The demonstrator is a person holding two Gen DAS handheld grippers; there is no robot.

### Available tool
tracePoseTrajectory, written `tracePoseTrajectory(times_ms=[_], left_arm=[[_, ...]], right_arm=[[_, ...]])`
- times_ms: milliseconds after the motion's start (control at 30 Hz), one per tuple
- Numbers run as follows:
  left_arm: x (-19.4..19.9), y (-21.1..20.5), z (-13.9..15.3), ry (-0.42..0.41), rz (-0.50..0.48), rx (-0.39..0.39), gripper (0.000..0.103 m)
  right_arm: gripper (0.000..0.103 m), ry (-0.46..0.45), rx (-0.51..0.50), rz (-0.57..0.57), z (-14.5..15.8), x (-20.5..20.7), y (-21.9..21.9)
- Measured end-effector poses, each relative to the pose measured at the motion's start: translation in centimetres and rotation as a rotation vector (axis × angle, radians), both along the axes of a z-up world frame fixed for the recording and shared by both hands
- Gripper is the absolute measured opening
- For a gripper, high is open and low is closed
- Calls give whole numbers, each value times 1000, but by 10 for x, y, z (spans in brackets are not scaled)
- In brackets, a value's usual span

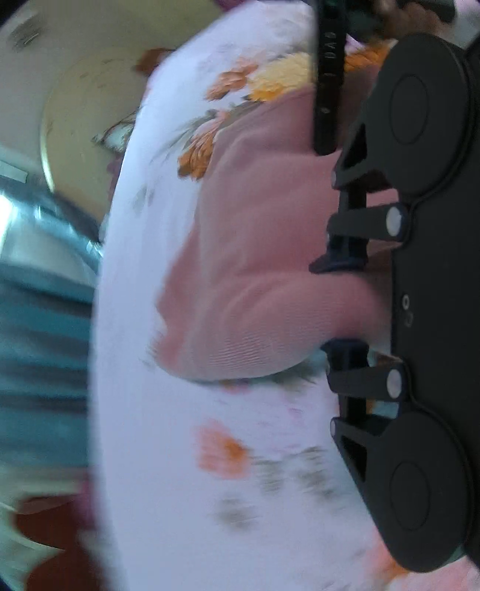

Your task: Fold small clothes

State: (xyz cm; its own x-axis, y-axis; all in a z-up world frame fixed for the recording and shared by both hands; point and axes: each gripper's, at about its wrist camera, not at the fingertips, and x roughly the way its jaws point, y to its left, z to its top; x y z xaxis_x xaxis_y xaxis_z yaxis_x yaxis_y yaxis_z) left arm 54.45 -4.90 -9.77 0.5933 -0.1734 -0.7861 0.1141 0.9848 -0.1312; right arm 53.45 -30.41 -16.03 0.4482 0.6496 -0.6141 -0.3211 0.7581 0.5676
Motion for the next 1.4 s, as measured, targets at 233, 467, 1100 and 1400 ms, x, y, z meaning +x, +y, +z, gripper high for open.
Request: tracePoseTrajectory(times_ms=[233, 467, 1100, 1400], left_arm=[[-8, -8, -4, -23, -53, 93, 30], [-18, 5, 8, -62, -123, 67, 30], [-70, 187, 55, -154, -50, 86, 30], [-73, 289, -13, -37, 72, -65, 56]], right_arm=[[20, 7, -92, -55, 1, -17, 4], [20, -38, -137, -107, 27, -32, 20], [20, -173, -170, 14, 83, -62, 218], [21, -48, -201, -17, 3, -34, 296]])
